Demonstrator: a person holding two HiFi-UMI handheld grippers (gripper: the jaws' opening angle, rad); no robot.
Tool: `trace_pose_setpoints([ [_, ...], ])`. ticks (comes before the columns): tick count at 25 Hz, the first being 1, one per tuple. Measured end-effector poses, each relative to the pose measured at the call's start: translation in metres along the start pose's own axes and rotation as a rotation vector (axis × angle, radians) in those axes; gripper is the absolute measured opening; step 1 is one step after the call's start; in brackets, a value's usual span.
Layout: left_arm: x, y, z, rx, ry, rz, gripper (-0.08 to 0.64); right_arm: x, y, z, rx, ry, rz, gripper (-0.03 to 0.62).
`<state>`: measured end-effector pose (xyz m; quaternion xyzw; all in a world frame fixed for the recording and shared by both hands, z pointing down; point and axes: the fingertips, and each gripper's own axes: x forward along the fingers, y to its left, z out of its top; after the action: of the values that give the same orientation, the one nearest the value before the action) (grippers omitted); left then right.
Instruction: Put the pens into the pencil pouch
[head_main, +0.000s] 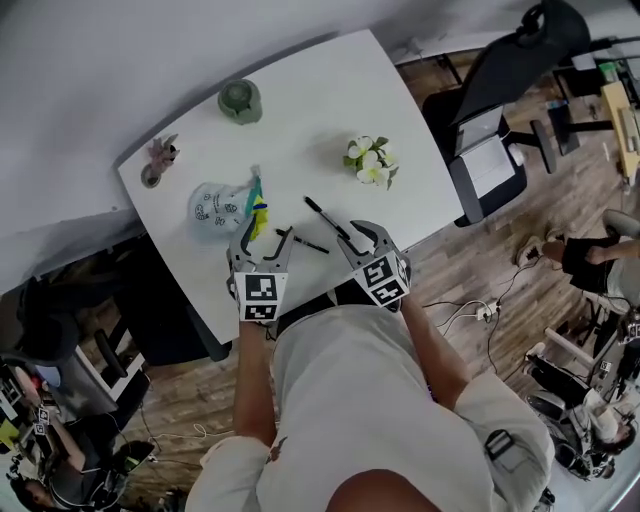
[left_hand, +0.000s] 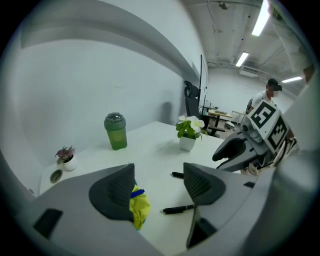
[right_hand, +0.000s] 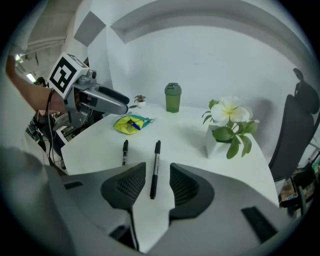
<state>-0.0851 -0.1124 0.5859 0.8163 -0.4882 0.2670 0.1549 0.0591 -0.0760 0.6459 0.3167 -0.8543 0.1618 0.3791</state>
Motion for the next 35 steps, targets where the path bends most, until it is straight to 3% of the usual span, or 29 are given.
trace_pose_setpoints([
  [11,0.018,-0.03,-0.007,0.037,0.026,-0.095,0.275,0.02,0.005,-0.041,0.04,0.09,0.019,0.114],
  [17,0.022,-0.035,-0.009,0.039,0.038,-0.107,0.272,0.031,0.006,-0.05,0.032,0.119,0.025,0.075],
  [19,0.023,-0.033,-0.01,0.038,0.04,-0.104,0.276,0.032,0.004,-0.05,0.025,0.122,0.019,0.049],
  [27,0.021,-0.017,-0.015,0.009,0.05,-0.063,0.279,0.027,0.005,-0.038,-0.01,0.122,0.026,0.044],
  [35,0.015,0.018,-0.027,-0.038,0.067,0.043,0.278,0.021,0.004,-0.01,-0.038,0.072,0.036,0.044],
])
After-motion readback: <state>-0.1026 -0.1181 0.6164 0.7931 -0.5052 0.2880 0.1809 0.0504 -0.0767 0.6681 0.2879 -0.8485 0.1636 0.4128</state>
